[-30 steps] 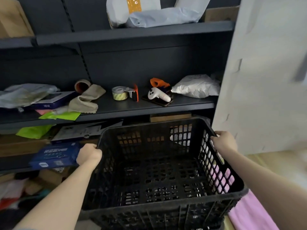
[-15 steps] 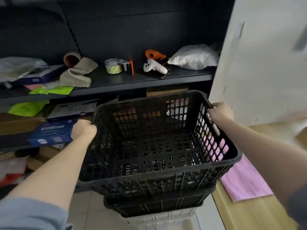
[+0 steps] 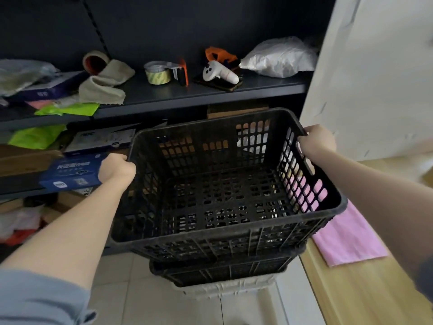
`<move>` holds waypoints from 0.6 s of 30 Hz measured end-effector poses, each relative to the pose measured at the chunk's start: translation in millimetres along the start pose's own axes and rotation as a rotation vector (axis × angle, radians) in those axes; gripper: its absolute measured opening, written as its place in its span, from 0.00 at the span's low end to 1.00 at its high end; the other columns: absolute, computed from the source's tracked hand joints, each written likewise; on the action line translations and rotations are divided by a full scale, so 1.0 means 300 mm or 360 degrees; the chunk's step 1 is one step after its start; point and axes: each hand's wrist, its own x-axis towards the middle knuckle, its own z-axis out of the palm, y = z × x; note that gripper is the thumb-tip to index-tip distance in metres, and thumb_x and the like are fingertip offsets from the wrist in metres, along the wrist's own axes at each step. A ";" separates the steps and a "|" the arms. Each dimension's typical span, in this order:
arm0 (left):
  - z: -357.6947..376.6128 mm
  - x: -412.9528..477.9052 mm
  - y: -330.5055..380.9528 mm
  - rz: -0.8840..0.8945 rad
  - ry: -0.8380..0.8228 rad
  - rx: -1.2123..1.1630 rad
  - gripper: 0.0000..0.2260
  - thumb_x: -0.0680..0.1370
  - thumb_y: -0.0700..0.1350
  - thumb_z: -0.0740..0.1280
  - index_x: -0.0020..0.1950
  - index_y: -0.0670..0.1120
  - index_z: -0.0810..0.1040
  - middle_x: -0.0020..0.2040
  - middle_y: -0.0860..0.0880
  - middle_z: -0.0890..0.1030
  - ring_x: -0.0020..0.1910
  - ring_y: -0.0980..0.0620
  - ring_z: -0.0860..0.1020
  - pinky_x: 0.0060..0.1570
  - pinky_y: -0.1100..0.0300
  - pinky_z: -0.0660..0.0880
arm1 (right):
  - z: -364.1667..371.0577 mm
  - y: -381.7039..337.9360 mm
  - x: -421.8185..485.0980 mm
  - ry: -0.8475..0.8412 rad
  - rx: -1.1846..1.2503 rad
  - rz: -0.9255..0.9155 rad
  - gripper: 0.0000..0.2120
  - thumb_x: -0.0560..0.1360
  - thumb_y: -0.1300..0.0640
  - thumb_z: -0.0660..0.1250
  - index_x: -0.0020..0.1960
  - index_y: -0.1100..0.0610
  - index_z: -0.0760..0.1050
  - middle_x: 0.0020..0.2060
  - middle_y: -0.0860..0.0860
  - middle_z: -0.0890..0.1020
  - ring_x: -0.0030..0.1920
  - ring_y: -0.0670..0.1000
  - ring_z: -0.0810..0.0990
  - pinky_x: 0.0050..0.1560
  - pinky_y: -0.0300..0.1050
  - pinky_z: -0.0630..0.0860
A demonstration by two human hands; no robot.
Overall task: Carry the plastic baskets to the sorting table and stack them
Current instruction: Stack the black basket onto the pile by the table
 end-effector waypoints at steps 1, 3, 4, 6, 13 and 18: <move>-0.002 0.001 0.002 -0.0006 -0.0008 -0.0003 0.18 0.76 0.39 0.64 0.67 0.44 0.76 0.64 0.41 0.78 0.63 0.39 0.75 0.56 0.51 0.74 | -0.002 -0.001 0.001 -0.0006 -0.0007 0.0003 0.11 0.73 0.60 0.62 0.51 0.62 0.80 0.42 0.62 0.82 0.46 0.63 0.81 0.44 0.47 0.74; -0.006 -0.003 0.004 -0.0013 -0.0022 -0.0009 0.18 0.76 0.39 0.64 0.66 0.44 0.76 0.64 0.41 0.78 0.62 0.39 0.75 0.56 0.51 0.74 | -0.005 -0.003 0.001 -0.0012 -0.0011 0.0013 0.11 0.73 0.61 0.62 0.51 0.62 0.80 0.42 0.63 0.82 0.46 0.63 0.81 0.45 0.48 0.75; -0.008 -0.006 0.006 -0.0011 -0.0020 -0.0010 0.18 0.76 0.39 0.64 0.66 0.44 0.77 0.64 0.41 0.78 0.62 0.39 0.75 0.55 0.51 0.74 | -0.007 -0.005 0.001 -0.0011 -0.0016 0.0017 0.11 0.73 0.61 0.63 0.51 0.62 0.80 0.43 0.63 0.82 0.46 0.64 0.81 0.47 0.48 0.75; -0.012 -0.011 0.008 -0.0015 -0.0007 -0.0008 0.17 0.76 0.38 0.64 0.65 0.43 0.77 0.63 0.41 0.79 0.62 0.39 0.76 0.54 0.51 0.74 | -0.012 -0.009 0.001 -0.0014 -0.0022 0.0024 0.11 0.73 0.61 0.63 0.51 0.62 0.80 0.43 0.63 0.82 0.47 0.64 0.81 0.48 0.49 0.76; -0.042 -0.020 0.030 -0.0014 0.0014 0.0017 0.15 0.75 0.37 0.64 0.61 0.42 0.80 0.60 0.40 0.80 0.60 0.38 0.76 0.51 0.52 0.74 | -0.052 -0.022 -0.002 0.0016 -0.0011 0.0027 0.10 0.71 0.62 0.62 0.47 0.62 0.81 0.39 0.62 0.81 0.44 0.63 0.80 0.42 0.46 0.73; -0.016 -0.048 0.006 0.0027 -0.0027 0.0080 0.13 0.75 0.38 0.64 0.58 0.42 0.82 0.59 0.40 0.80 0.59 0.37 0.76 0.50 0.52 0.74 | -0.030 0.017 -0.035 -0.0015 -0.0039 0.0060 0.10 0.71 0.62 0.62 0.46 0.62 0.81 0.35 0.60 0.80 0.38 0.60 0.78 0.39 0.43 0.71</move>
